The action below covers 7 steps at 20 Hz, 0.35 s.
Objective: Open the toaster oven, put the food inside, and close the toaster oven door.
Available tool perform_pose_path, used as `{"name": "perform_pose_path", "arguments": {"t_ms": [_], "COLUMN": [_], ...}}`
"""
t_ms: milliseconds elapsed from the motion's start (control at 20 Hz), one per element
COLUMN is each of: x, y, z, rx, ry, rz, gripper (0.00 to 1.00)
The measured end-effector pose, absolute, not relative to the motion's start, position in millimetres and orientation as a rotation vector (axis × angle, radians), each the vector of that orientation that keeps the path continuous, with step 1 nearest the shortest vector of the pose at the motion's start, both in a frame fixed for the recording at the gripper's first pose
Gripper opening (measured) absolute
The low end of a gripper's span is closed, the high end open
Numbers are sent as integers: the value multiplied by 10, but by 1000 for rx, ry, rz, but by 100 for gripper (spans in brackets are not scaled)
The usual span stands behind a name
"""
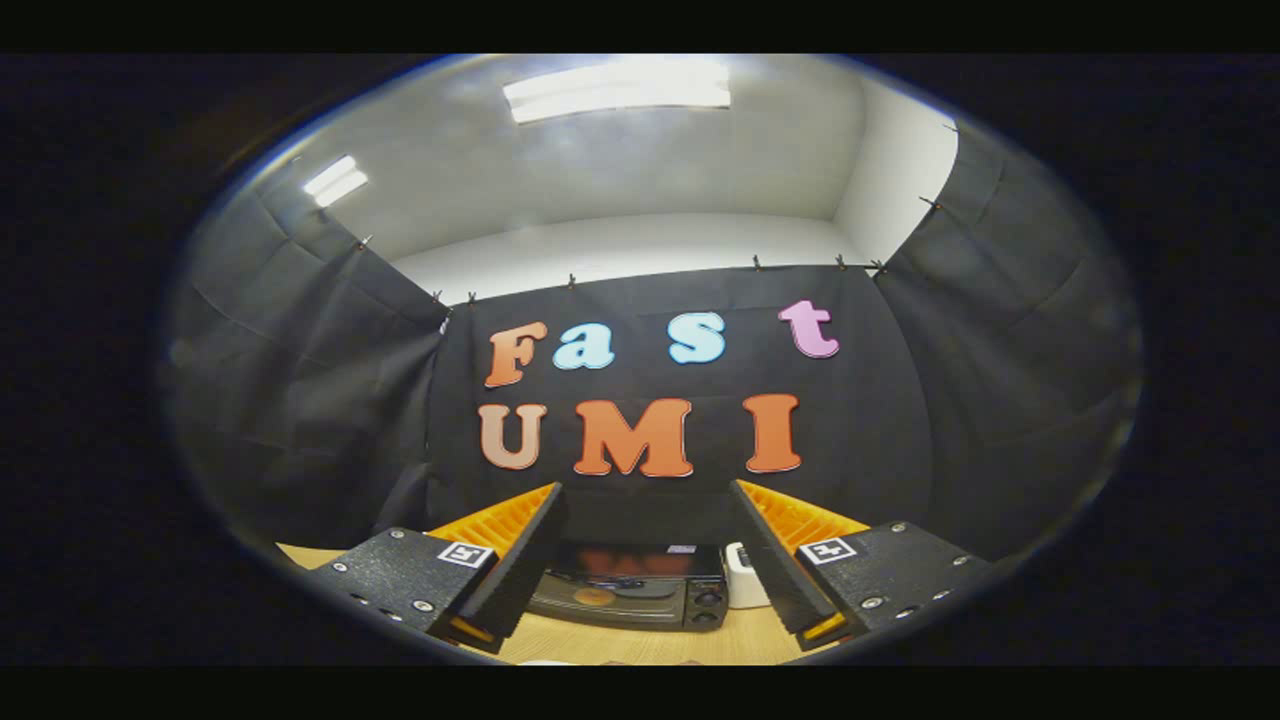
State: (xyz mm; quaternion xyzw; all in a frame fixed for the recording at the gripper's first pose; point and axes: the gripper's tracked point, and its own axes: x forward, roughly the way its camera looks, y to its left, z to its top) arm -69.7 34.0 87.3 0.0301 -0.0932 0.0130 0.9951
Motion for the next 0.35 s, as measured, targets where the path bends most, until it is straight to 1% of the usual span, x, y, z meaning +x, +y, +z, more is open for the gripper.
{"name": "perform_pose_path", "arguments": {"t_ms": [350], "x": [-704], "y": [395], "z": [864], "rx": [44], "ry": [-178], "rz": [29], "gripper": [95]}}
